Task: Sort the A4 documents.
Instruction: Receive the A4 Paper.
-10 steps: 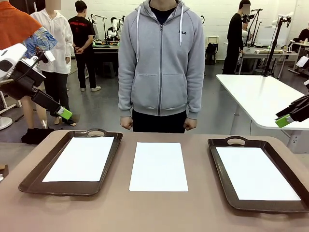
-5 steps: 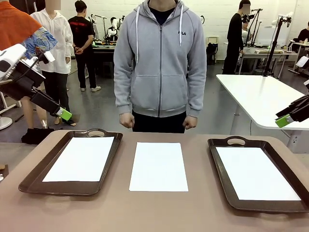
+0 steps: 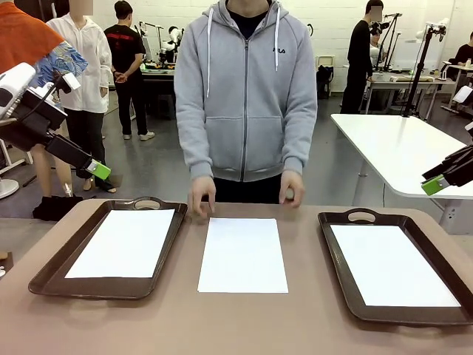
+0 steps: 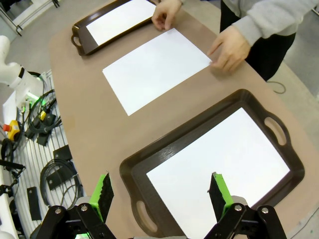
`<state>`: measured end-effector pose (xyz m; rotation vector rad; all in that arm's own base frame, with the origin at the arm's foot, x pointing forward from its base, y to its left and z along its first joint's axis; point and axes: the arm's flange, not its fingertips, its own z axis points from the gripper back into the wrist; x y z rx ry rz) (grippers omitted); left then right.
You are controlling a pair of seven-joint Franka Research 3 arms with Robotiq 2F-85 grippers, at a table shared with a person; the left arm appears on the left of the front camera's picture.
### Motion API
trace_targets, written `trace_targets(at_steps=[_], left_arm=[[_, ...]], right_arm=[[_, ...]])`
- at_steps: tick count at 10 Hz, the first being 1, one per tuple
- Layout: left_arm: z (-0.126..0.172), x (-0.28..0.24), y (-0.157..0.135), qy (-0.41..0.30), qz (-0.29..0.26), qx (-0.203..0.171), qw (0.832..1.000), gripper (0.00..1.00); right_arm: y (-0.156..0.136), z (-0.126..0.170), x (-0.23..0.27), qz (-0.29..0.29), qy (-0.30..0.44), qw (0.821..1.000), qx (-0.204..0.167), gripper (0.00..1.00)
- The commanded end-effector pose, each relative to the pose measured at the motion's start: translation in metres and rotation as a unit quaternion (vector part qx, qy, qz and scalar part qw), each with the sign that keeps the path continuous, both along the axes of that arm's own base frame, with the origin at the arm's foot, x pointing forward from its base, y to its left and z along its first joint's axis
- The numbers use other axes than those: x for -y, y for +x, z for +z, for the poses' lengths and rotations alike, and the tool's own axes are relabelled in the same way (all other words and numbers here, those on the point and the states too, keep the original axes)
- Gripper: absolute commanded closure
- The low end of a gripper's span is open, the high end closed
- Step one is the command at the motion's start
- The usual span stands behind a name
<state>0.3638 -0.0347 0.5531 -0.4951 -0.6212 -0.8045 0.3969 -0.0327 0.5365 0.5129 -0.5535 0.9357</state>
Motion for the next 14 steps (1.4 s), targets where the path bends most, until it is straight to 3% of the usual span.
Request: trace_targets(at_steps=[1, 2, 14], left_arm=[[-0.0047, -0.004, -0.0023, -0.011, -0.013, 0.016, 1.0, 0.0], [0.0, 0.0, 0.0, 0.0, 0.0, 0.0, 1.0, 0.0], [0.0, 0.0, 0.0, 0.0, 0.0, 0.0, 1.0, 0.0]], right_arm=[[0.0002, -0.001, -0.0003, 0.001, 0.0, 1.0, -0.002, 0.0], [0.0002, -0.001, -0.0003, 0.001, 0.0, 1.0, -0.002, 0.0], [0.0002, -0.001, -0.0003, 0.001, 0.0, 1.0, -0.002, 0.0]])
